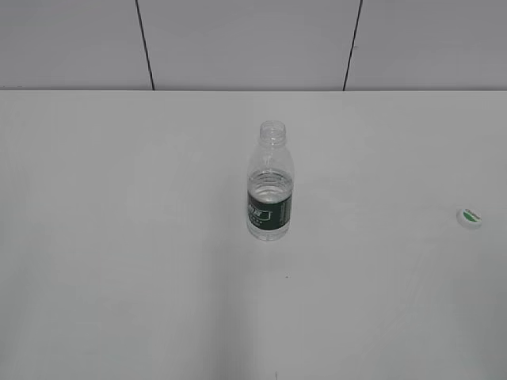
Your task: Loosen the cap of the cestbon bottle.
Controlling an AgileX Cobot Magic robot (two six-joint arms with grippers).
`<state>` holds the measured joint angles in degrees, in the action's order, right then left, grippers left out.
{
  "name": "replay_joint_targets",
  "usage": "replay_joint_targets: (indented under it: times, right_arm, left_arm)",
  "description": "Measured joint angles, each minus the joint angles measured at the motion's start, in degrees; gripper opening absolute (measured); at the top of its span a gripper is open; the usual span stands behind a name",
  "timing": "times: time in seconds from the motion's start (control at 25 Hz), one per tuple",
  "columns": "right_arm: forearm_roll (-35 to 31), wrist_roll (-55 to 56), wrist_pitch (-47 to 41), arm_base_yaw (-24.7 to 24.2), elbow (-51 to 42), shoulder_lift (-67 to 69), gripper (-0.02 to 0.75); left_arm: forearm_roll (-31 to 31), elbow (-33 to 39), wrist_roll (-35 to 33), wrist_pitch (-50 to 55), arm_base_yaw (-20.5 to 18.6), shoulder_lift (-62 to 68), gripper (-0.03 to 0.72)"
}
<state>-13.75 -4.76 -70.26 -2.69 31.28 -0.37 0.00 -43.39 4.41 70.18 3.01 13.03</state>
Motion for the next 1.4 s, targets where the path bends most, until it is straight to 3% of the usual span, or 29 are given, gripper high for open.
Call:
replay_joint_targets:
  times: [0.16, 0.72, 0.92, 1.12, 1.4]
  right_arm:
    - [0.06, -2.38, 0.0, 0.0, 1.62, 0.0, 0.498]
    - [15.21, -2.91, 0.0, 3.34, 0.94, 0.0, 0.498]
    - [15.82, -2.91, -0.02, 3.89, 0.36, 0.0, 0.498]
    - [16.07, -2.91, 6.23, 3.89, -1.69, 0.0, 0.498]
    - [15.76, -2.91, 7.27, 3.89, -2.46, 0.0, 0.498]
  left_arm:
    - [-4.6, 2.26, -0.14, 0.0, 0.0, -8.38, 0.426]
    - [-2.15, 10.24, -4.84, -2.61, 0.0, -13.44, 0.426]
    - [-1.03, 12.33, -6.41, -8.75, 0.0, -13.44, 0.426]
    - [-0.54, 12.87, -6.64, -9.65, 0.0, -13.44, 0.426]
    - [-0.55, 12.94, -6.7, -9.76, 0.0, -13.44, 0.426]
